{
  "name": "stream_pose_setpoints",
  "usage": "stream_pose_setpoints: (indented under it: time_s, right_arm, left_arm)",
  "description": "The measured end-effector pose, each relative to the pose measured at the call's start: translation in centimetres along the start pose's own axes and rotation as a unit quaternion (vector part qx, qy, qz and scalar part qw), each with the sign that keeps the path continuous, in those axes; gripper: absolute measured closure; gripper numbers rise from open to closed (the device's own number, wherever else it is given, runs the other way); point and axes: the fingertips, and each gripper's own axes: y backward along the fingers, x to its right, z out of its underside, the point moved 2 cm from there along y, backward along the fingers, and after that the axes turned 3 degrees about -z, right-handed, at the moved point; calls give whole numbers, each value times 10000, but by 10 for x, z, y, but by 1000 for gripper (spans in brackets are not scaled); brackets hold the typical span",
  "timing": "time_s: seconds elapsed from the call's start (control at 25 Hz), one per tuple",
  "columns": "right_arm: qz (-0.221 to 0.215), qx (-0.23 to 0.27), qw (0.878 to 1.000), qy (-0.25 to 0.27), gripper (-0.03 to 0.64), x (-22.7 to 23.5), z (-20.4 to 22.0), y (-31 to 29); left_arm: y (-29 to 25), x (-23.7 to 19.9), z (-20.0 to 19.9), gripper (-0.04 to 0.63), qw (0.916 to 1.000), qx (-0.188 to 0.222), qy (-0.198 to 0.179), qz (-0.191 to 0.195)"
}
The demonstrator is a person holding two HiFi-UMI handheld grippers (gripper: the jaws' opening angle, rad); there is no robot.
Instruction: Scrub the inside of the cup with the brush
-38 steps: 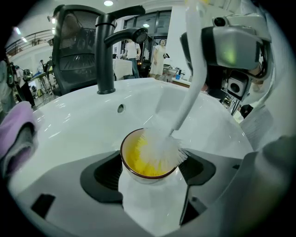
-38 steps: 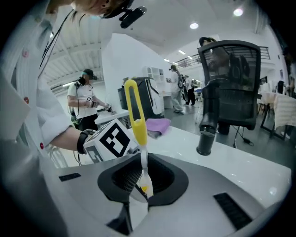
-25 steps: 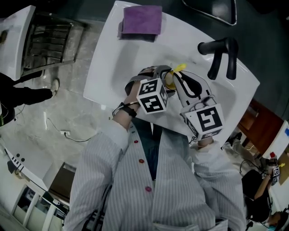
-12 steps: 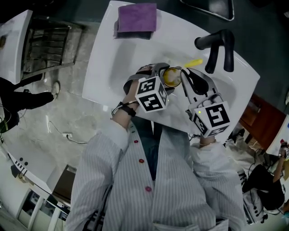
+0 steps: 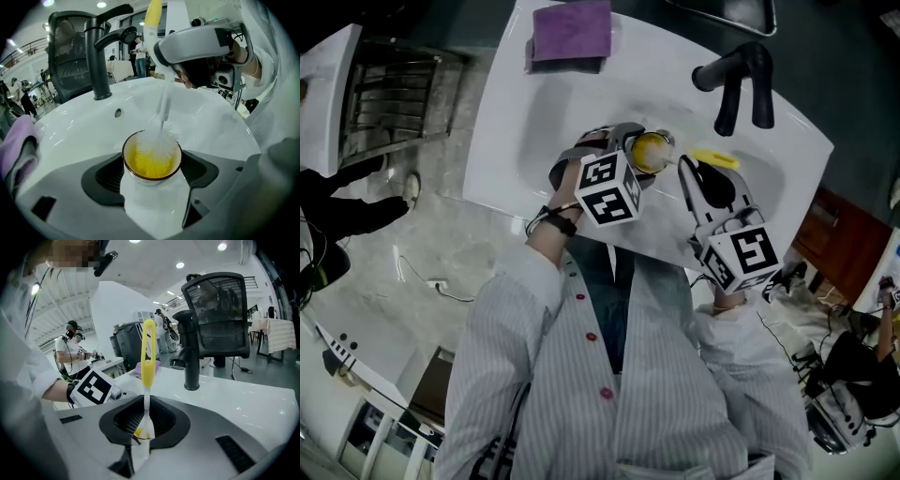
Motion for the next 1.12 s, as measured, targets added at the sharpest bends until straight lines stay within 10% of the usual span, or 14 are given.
stream_pose_setpoints:
  time_s: [0.64, 1.12]
  right_arm:
    - [-352, -357, 9951, 849, 557, -44, 1, -7]
    - [-261, -217, 9980, 525, 558, -18, -24, -41]
  left_arm:
    - [0, -5, 3, 210, 9991, 18, 410, 126]
    - [3, -2, 4, 210, 9990, 29, 406, 188]
